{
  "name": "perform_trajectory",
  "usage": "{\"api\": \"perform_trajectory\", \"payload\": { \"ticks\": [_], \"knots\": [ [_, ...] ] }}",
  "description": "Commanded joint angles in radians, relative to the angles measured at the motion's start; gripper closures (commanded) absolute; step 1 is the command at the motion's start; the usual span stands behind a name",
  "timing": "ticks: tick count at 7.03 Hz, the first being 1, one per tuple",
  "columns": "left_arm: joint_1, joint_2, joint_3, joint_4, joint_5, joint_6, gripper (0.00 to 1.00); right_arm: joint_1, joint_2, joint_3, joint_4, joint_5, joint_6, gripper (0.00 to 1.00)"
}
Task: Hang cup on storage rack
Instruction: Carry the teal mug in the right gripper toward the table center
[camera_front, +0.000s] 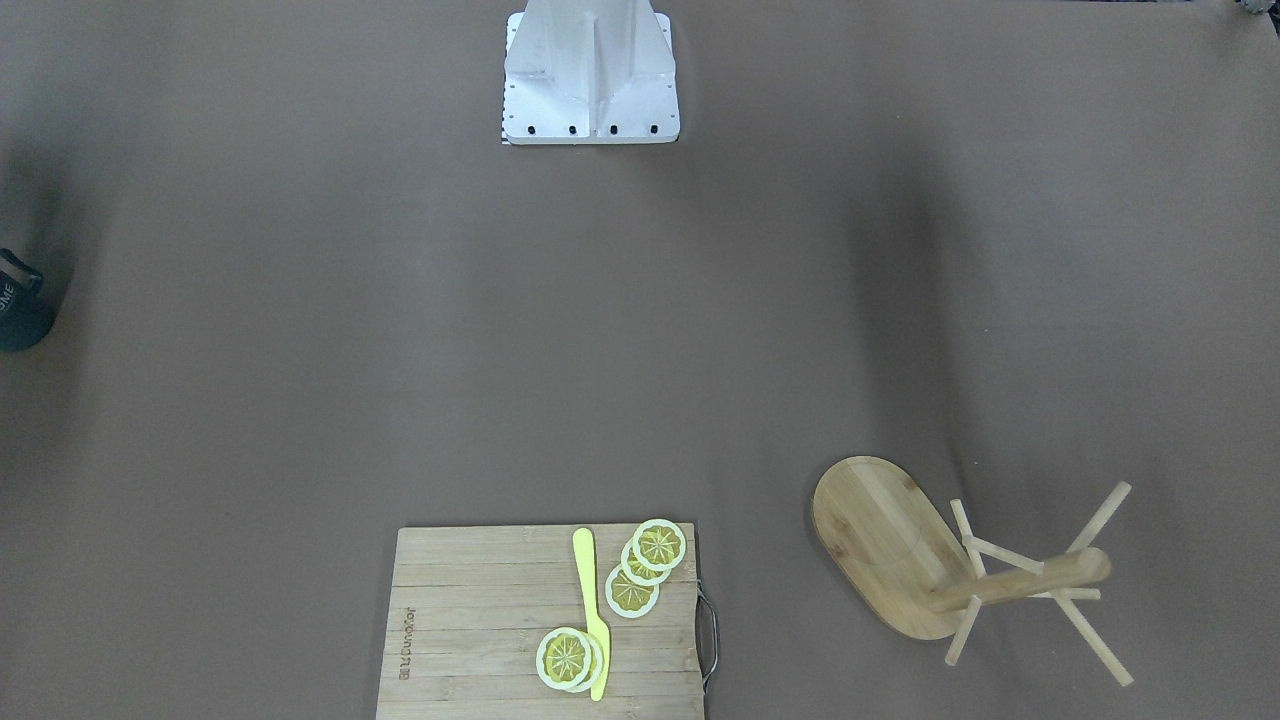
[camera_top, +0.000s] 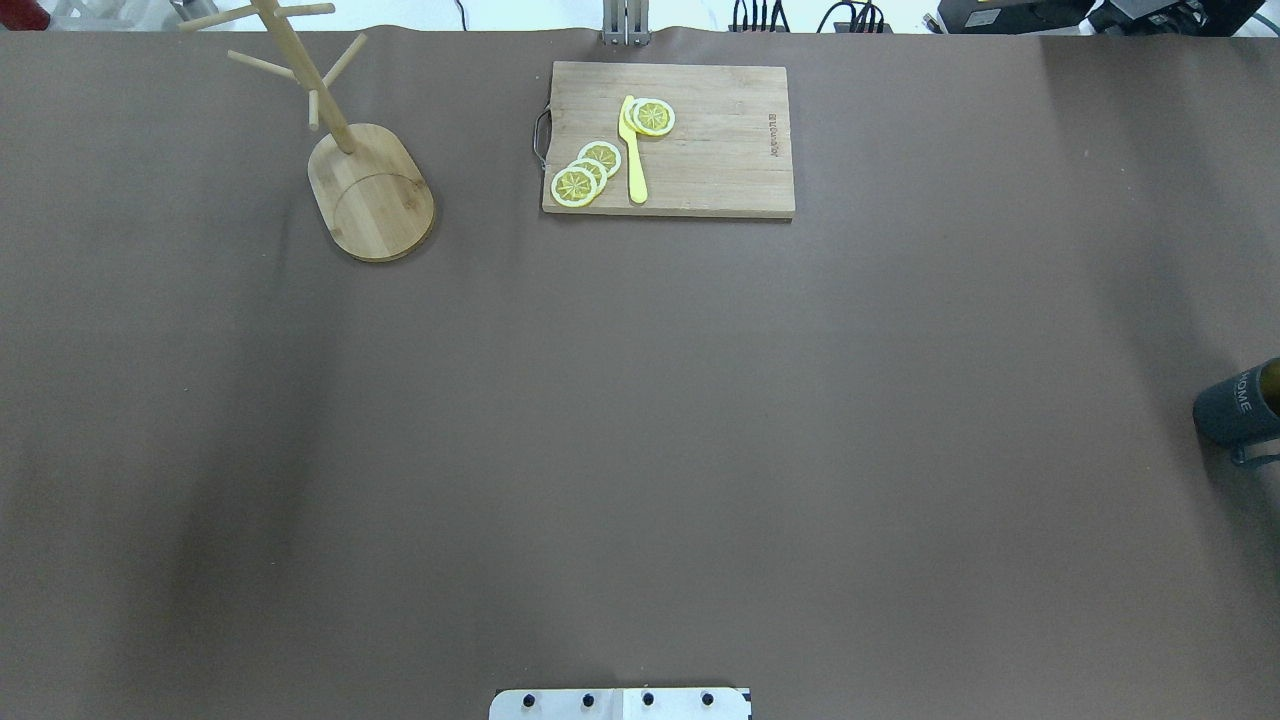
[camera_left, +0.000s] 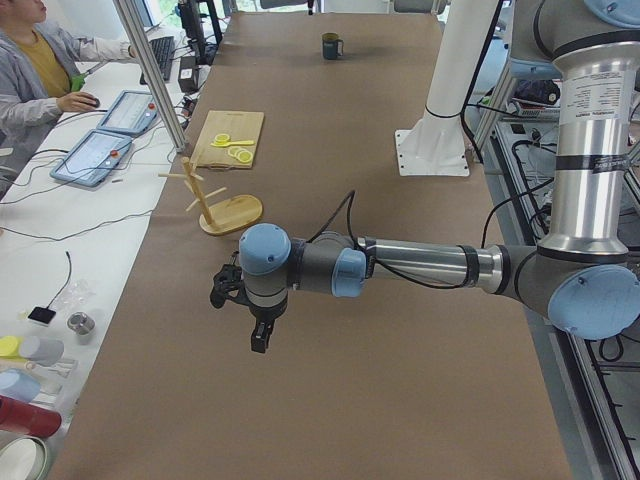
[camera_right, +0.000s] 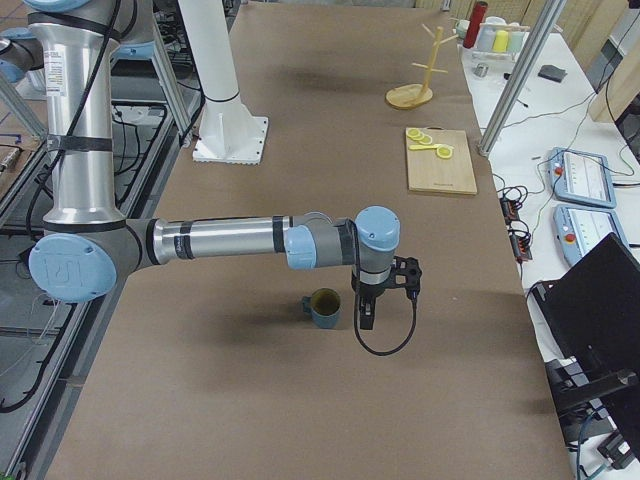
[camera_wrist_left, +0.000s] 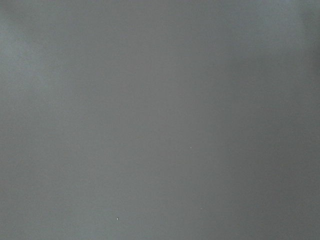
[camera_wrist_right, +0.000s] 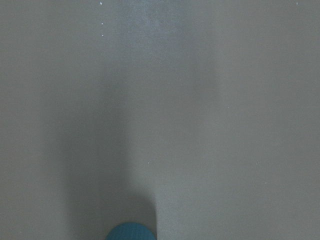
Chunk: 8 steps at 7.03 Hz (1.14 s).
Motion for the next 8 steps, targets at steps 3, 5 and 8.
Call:
{"api": "perform_trajectory", "payload": {
  "ticks": [3,5,8],
  "knots": [
    [0.001,0.002,-0.012,-0.002,0.0,-0.001,0.02,-0.002,-0.03,0.027,0.013,0.02,0.009,0.0],
    [0.001,0.023,-0.013,-0.006,-0.002,-0.004,0.02,-0.002,-0.048,0.029,0.013,0.078,0.008,0.0],
    [0.006,0.028,-0.043,-0.002,-0.005,-0.018,0.02,-0.002,-0.053,0.027,0.043,0.123,0.025,0.0]
  ]
}}
